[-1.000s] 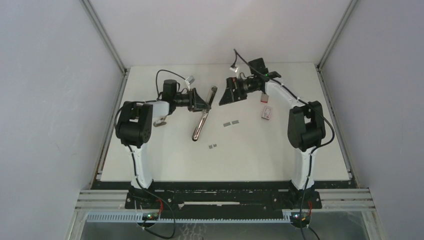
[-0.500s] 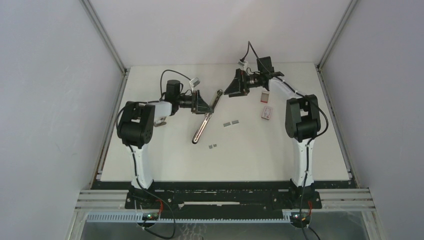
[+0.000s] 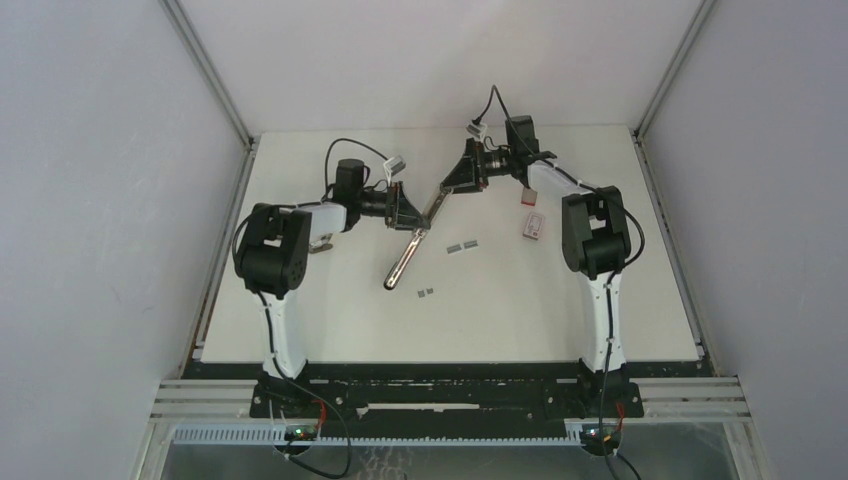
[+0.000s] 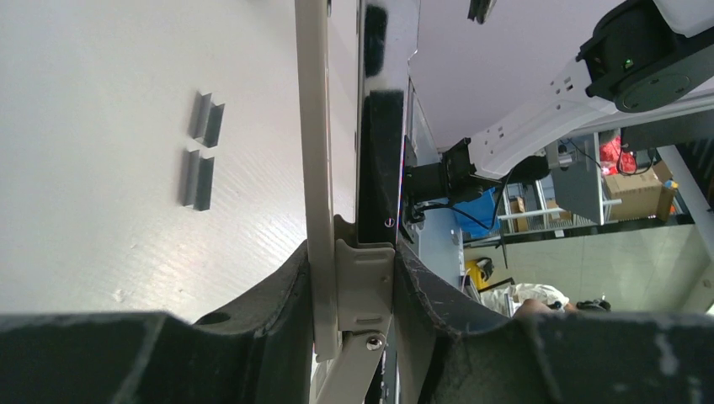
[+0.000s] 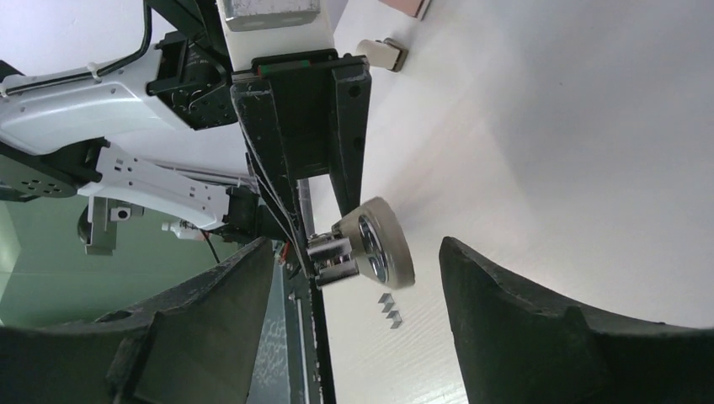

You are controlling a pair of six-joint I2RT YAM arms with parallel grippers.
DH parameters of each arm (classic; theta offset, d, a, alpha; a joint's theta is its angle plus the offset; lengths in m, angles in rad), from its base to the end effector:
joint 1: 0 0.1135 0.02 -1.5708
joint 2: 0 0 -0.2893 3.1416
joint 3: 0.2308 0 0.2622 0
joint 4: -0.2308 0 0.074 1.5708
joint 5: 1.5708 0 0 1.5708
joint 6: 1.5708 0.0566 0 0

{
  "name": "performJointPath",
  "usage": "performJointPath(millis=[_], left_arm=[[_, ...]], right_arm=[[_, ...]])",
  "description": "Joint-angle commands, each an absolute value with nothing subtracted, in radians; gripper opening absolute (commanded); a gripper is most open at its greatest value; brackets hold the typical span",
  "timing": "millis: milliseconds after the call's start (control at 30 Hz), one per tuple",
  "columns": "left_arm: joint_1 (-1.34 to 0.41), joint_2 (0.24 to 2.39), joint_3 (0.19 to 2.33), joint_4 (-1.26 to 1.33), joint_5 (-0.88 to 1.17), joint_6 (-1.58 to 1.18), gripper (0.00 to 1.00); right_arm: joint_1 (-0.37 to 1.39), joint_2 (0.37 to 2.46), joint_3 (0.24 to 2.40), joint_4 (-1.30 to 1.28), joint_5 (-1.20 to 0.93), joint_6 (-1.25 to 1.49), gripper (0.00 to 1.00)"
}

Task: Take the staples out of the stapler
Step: Adjust the stapler at the center of the board, then place the stapler at the center of the board.

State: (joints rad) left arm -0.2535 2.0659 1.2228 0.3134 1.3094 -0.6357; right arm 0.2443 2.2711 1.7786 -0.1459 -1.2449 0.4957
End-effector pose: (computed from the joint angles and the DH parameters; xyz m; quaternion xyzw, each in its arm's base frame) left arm 0.4205 -0.1654 0.1726 0.1666 0.7332 -0.6466 0.1290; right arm 0.5049 0.1811 0.2120 -0.1690 0.7529 0.6176 0.1521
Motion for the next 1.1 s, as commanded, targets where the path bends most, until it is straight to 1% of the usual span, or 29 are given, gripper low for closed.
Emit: performJointPath(millis=[0,167,300,667,733,800,967,1067], left_arm=[[-0.268,1.987,1.211,0.361,1.397,-0.637,0.05],[-0.269,1.991,1.208,0.360,1.406,-0.641,0.06],[-0.269,1.994,1.210,0.360,1.402,-0.644,0.07],[-0.269,1.996,1.215,0.359,1.411,-0.650,0.07],[-0.269,1.997,1.213,0.360,1.410,-0.649,0.07],[-0.269,1.997,1.213,0.359,1.411,-0.649,0.07],[-0.269,2.001,1.213,0.358,1.410,-0.649,0.10],[-0.268,2.006,1.213,0.359,1.411,-0.652,0.18]], right_arm=[[0.260,2.273,1.789,-0.046,-1.298,0.525,0.71],[0.262,2.278,1.788,-0.026,-1.314,0.536,0.60],[0.259,2.277,1.779,-0.023,-1.331,0.534,0.56],[0.250,2.249,1.701,0.109,-1.369,0.596,0.58],[0.250,2.251,1.696,0.115,-1.371,0.603,0.56],[0.253,2.253,1.689,0.146,-1.380,0.630,0.51],[0.255,2.256,1.636,0.392,-1.403,0.815,0.41],[0.255,2.262,1.615,0.523,-1.409,0.923,0.38]])
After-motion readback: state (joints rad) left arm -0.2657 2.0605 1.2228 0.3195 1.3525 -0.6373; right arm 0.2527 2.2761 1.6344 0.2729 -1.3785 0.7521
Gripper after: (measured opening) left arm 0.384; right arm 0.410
